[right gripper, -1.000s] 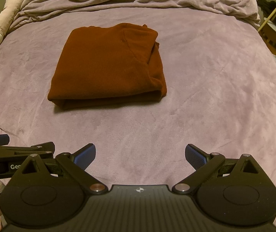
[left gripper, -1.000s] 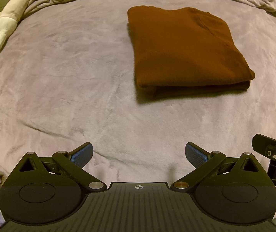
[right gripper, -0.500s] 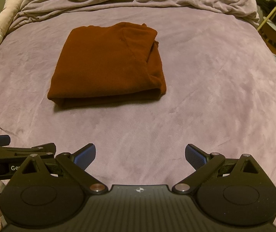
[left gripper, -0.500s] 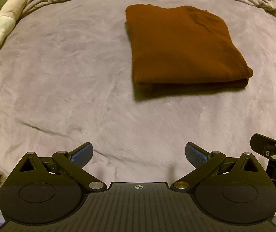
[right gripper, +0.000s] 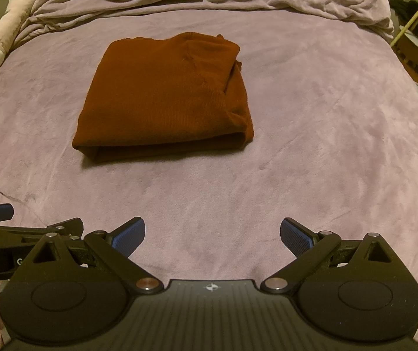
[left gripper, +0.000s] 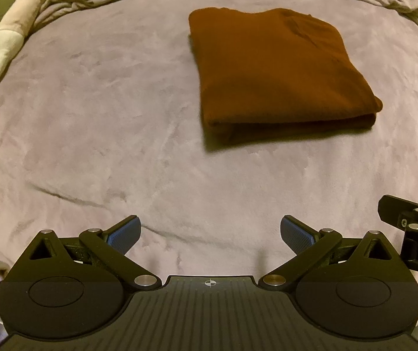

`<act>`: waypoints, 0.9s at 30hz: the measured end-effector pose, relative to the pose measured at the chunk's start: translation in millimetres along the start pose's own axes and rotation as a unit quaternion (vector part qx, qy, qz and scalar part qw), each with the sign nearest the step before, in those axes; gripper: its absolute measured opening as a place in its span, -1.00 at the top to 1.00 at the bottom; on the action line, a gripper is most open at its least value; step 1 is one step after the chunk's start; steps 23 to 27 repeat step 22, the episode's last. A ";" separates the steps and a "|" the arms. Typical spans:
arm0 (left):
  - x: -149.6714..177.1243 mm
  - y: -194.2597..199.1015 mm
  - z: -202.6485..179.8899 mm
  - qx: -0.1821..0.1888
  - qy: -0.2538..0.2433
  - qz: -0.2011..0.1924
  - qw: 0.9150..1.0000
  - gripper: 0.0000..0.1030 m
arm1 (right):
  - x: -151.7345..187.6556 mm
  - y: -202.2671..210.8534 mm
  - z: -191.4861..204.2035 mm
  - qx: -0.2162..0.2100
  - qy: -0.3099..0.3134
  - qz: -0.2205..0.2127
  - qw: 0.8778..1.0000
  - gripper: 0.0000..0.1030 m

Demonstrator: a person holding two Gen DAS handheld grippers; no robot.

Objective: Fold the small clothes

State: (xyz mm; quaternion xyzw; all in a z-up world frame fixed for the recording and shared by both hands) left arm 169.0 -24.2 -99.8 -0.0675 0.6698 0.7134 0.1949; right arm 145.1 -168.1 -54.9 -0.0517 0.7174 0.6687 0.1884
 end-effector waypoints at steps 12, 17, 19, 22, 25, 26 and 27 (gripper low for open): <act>2.0 0.1 -1.2 -0.003 -0.004 0.003 1.000 -1.00 | 2.5 0.6 1.3 0.001 -0.003 -0.001 1.000 -0.92; 4.1 0.2 -1.4 -0.003 -0.008 0.005 1.000 -1.00 | 3.6 2.0 2.2 0.002 -0.002 -0.003 1.000 -0.92; 4.9 1.0 -1.2 -0.003 -0.009 0.003 1.000 -1.00 | 3.9 2.3 2.1 0.001 -0.003 -0.003 1.000 -0.92; 6.5 0.6 -0.6 -0.003 -0.008 0.005 1.000 -1.00 | 4.6 3.0 2.0 0.000 -0.004 -0.003 1.000 -0.92; 6.5 0.6 -0.6 -0.003 -0.008 0.005 1.000 -1.00 | 4.6 3.0 2.0 0.000 -0.004 -0.003 1.000 -0.92; 6.5 0.6 -0.6 -0.003 -0.008 0.005 1.000 -1.00 | 4.6 3.0 2.0 0.000 -0.004 -0.003 1.000 -0.92; 6.5 0.6 -0.6 -0.003 -0.008 0.005 1.000 -1.00 | 4.6 3.0 2.0 0.000 -0.004 -0.003 1.000 -0.92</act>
Point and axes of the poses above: each gripper's, at about its wrist camera, not at the fingertips, and y roughly against the way its jaws point, z to its left, x to its underside, the point moved 8 cm from there along -y, roughly the way its jaws point, and after that the axes turned 2 degrees about y, right-handed, at the moved point
